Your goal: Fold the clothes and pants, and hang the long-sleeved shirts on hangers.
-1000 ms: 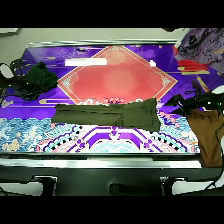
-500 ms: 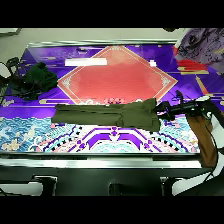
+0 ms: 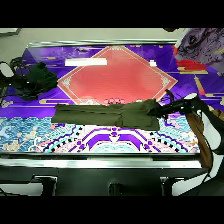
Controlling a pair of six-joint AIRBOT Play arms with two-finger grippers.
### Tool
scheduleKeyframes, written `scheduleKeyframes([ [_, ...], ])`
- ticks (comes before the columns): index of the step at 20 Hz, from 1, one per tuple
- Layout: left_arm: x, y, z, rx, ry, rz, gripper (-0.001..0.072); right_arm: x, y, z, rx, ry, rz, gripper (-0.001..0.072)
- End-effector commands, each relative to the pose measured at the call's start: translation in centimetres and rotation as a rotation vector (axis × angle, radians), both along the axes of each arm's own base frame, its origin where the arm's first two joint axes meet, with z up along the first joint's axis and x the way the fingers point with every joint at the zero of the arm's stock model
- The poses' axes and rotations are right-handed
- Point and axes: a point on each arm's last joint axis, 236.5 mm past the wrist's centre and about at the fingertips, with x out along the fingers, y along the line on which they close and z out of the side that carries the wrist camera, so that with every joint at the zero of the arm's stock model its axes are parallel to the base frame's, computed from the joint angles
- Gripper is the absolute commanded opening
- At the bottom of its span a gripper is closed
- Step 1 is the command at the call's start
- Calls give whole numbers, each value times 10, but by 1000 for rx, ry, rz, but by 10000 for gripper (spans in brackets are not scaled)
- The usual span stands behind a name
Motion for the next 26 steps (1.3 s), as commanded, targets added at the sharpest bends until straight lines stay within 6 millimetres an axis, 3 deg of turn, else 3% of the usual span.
scheduleKeyframes([
  [1, 9, -56, -8, -128, -7, -73, 20, 5, -16, 39, -86, 0, -42, 26],
  [4, 22, -139, -24, -283, -24, -155, 20, 9, -35, 94, -192, -37, -62, 26],
  [7, 18, -234, -55, -403, 7, -248, 19, 6, -55, 134, -293, -47, -108, 26],
  [12, -20, -379, -102, -575, 81, -354, 19, 0, -71, 178, -384, -83, -133, 26],
  [15, -45, -448, -115, -645, 124, -427, 19, 0, -72, 195, -389, -108, -127, 27],
  [20, -72, -529, -121, -752, 170, -472, 19, -3, -71, 204, -393, -126, -125, 27],
  [24, -89, -563, -132, -810, 212, -438, 18, -5, -71, 204, -392, -120, -119, 27],
  [26, -90, -566, -132, -819, 215, -433, 19, -4, -71, 205, -394, -125, -119, 27],
])
